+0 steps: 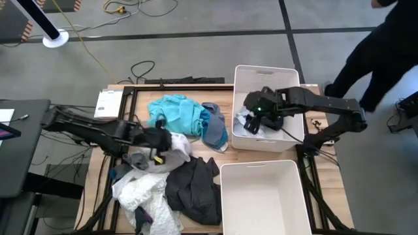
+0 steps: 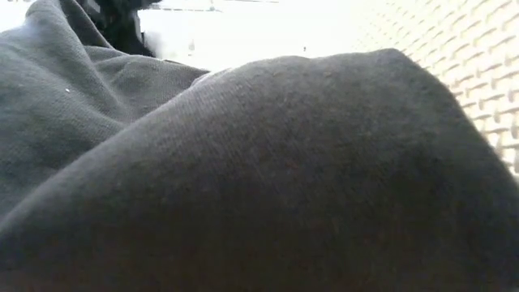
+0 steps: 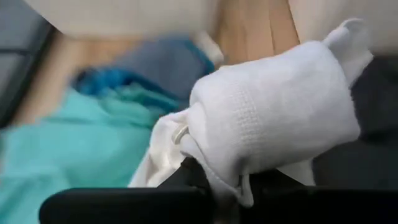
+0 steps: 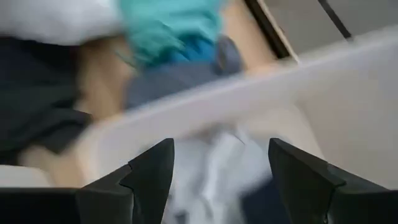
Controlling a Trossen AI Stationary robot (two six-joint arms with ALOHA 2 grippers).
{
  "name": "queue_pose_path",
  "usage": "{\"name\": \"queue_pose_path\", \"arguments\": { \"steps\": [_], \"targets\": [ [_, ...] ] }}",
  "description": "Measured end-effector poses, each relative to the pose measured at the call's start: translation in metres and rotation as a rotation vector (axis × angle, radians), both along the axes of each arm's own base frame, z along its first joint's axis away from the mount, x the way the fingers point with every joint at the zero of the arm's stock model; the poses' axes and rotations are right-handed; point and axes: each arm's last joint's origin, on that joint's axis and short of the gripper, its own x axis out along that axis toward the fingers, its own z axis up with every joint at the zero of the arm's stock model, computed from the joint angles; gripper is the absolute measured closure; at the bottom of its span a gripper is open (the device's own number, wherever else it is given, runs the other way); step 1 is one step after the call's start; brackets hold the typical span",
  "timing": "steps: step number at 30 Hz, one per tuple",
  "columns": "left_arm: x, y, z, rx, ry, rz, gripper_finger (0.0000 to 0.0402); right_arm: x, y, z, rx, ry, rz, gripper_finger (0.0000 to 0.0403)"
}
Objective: Sort clothes
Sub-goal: Put the top white shirt into the bottom white laundry bin
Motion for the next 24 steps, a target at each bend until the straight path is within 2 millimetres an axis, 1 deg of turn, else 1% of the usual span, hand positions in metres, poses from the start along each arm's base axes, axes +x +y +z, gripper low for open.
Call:
{"name": "queue_pose_path", "arguments": {
  "steps": [4, 9, 12, 15, 19, 24],
  "targets": [
    [-0.020, 0.008, 0.027, -0.002, -0.149, 0.056, 0.0378, 0.012, 0.019, 0.008, 0.017, -0.131, 0.126, 0.0127],
    [-0.043, 0.014, 0.051, 0.031, -0.286, 0.049, 0.0378, 0.024, 0.041, 0.020, -0.026, -0.294, 0.261, 0.0127],
    [-0.050, 0.015, 0.063, 0.069, -0.346, 0.025, 0.0378, 0.029, 0.050, 0.028, -0.063, -0.374, 0.326, 0.0127],
    [-0.050, 0.015, 0.073, 0.104, -0.421, 0.006, 0.0378, 0.038, 0.057, 0.030, -0.110, -0.428, 0.384, 0.0127],
    [-0.045, 0.014, 0.080, 0.156, -0.477, -0.016, 0.0378, 0.061, 0.064, 0.019, -0.167, -0.424, 0.455, 0.0127],
    [-0.036, 0.012, 0.086, 0.194, -0.543, -0.032, 0.0378, 0.095, 0.070, -0.006, -0.213, -0.406, 0.507, 0.0127]
  ]
}}
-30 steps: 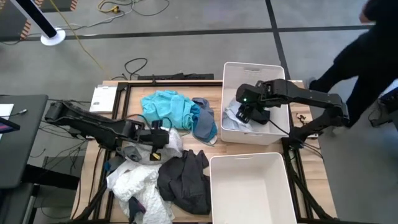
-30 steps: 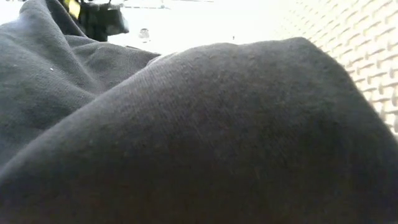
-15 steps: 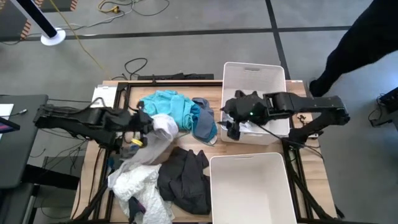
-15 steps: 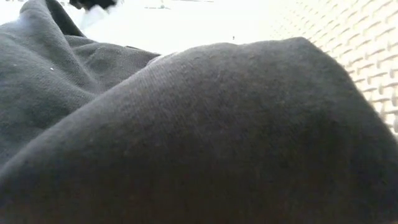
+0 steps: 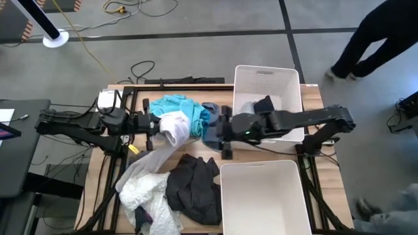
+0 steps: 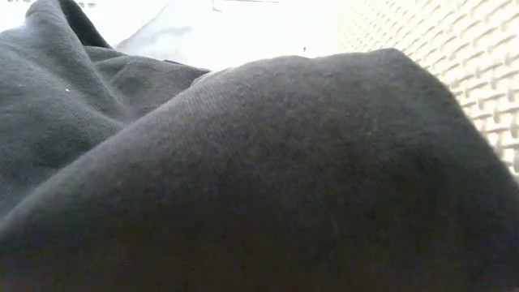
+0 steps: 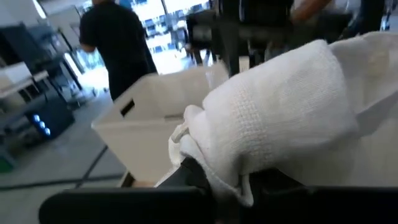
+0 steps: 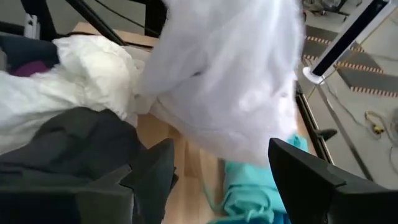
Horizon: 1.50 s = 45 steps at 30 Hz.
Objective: Sort clothes
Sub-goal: Put the top white shirt into the bottom white laundry bin
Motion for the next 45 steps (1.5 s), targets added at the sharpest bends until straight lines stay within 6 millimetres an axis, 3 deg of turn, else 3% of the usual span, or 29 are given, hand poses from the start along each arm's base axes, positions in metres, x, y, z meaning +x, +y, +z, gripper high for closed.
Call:
{"name": "queue_pose_path", "arguments": {
  "steps": [10, 17, 22, 29, 33, 40, 45],
  "targets": [
    [0.011, -0.005, 0.008, 0.011, -0.096, -0.114, 0.0378, 0.045, -0.023, -0.016, -0.053, -0.168, -0.088, 0.0127],
    [0.022, -0.007, 0.002, 0.015, -0.065, -0.139, 0.0378, 0.070, -0.026, -0.037, -0.011, -0.209, 0.042, 0.0127],
    [0.032, -0.009, -0.005, 0.021, -0.021, -0.150, 0.0378, 0.080, -0.026, -0.049, 0.012, -0.207, 0.100, 0.0127],
    [0.042, -0.010, -0.010, 0.040, 0.000, -0.152, 0.0378, 0.080, -0.022, -0.044, 0.017, -0.255, 0.119, 0.0133],
    [0.043, -0.010, -0.009, 0.043, -0.011, -0.152, 0.0378, 0.081, -0.018, -0.041, 0.018, -0.284, 0.131, 0.0185],
    [0.043, -0.010, -0.007, 0.038, -0.029, -0.150, 0.0358, 0.080, -0.017, -0.041, 0.010, -0.279, 0.138, 0.0378],
    [0.041, -0.010, -0.006, 0.021, -0.038, -0.143, 0.0353, 0.080, -0.017, -0.041, 0.005, -0.281, 0.135, 0.0383]
  ]
}}
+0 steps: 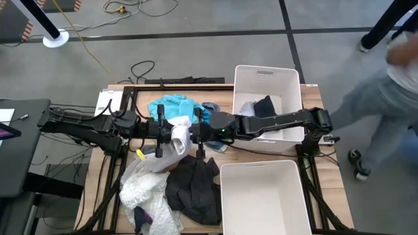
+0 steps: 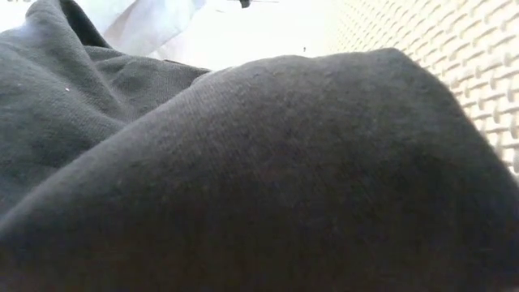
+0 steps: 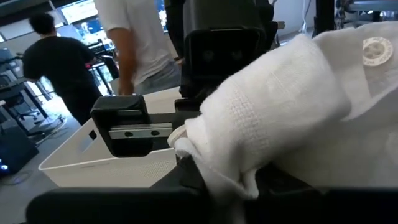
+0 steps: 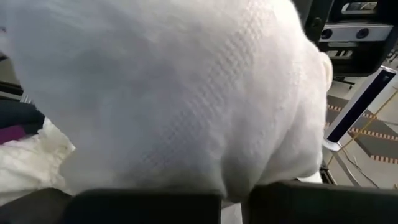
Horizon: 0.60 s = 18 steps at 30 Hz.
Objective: Sort clothes
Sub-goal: Put the top white shirt into the bottom white laundry bin
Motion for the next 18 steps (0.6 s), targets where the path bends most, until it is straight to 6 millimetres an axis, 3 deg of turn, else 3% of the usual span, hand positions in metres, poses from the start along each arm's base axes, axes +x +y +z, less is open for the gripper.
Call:
{"name": "queue_pose_path", "arguments": {
  "steps": [4, 10, 18],
  "targets": [
    [-0.009, 0.002, 0.006, -0.011, -0.032, 0.014, 0.0351, -0.004, 0.000, 0.007, -0.001, -0.011, -0.003, 0.0389],
    [-0.027, 0.003, 0.016, -0.020, -0.090, 0.006, 0.0343, -0.024, 0.000, 0.033, -0.007, -0.045, -0.001, 0.0392],
    [-0.045, 0.000, 0.023, -0.020, -0.128, -0.019, 0.0262, -0.068, 0.008, 0.078, -0.062, -0.102, -0.025, 0.0393]
  ]
}}
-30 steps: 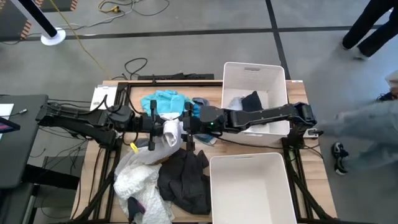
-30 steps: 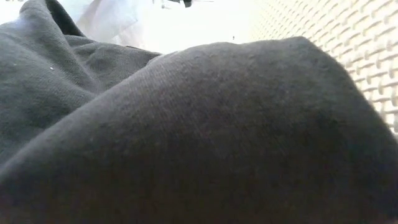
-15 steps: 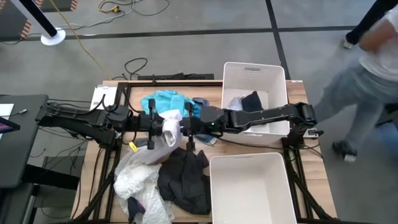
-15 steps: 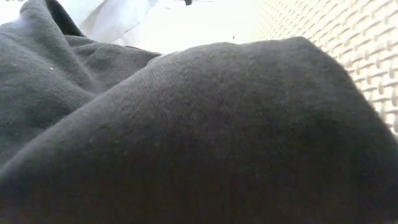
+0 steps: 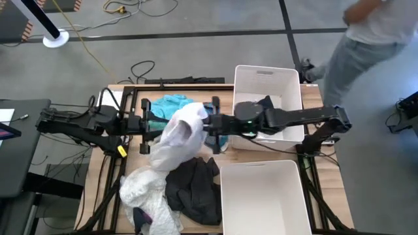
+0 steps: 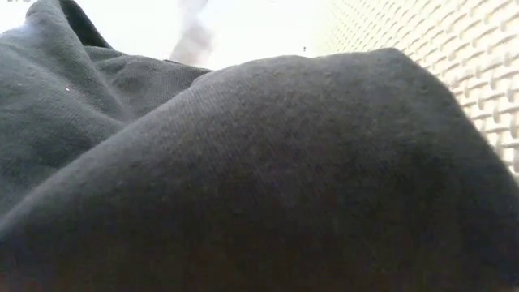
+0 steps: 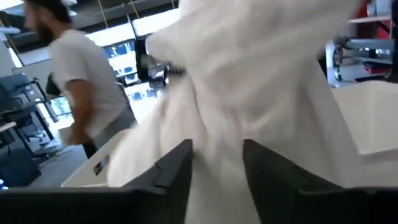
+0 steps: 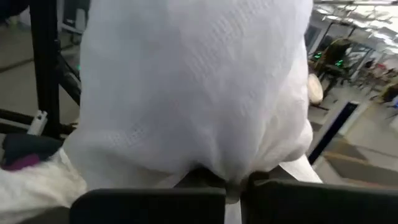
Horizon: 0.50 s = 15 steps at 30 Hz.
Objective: Sort clothes
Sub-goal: Put the top white shirt into the bottom white laundry bin
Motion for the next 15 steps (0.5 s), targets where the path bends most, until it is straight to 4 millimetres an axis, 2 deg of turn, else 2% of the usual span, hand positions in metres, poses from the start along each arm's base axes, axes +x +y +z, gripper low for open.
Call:
{"name": "queue_pose_path", "arguments": {
  "steps": [6, 10, 15],
  "targets": [
    [-0.007, 0.001, -0.008, -0.037, 0.084, -0.004, 0.0204, -0.053, 0.013, 0.038, -0.048, -0.045, -0.037, 0.0393],
    [-0.007, 0.001, -0.016, -0.083, 0.169, -0.001, 0.0194, -0.095, 0.020, 0.059, -0.040, -0.057, -0.039, 0.0393],
    [-0.008, 0.001, -0.024, -0.118, 0.244, 0.005, 0.0193, -0.149, 0.033, 0.078, -0.023, -0.075, 0.055, 0.0393]
  ]
}}
